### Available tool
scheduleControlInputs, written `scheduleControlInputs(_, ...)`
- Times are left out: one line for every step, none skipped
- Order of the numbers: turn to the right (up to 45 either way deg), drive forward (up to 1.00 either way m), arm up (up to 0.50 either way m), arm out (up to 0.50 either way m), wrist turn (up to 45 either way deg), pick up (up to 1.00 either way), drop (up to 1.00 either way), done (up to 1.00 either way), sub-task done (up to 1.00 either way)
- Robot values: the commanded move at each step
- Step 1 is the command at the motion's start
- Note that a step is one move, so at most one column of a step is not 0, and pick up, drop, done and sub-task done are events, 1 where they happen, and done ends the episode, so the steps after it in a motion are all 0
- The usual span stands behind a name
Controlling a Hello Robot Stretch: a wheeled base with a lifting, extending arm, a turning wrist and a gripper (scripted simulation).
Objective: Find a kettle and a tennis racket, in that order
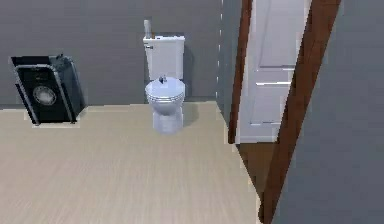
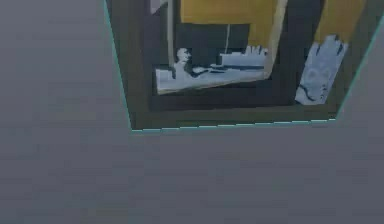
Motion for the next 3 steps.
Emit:
scheduleControlInputs(0.0, 1.0, 0.0, 0.0, 0.0, 0.0, 0.0, 0.0, 0.0)
scheduleControlInputs(-6.0, 0.0, 0.0, 0.0, 0.0, 0.0, 0.0, 0.0, 0.0)
scheduleControlInputs(0.0, 0.3, 0.0, 0.0, 0.0, 0.0, 0.0, 0.0, 0.0)
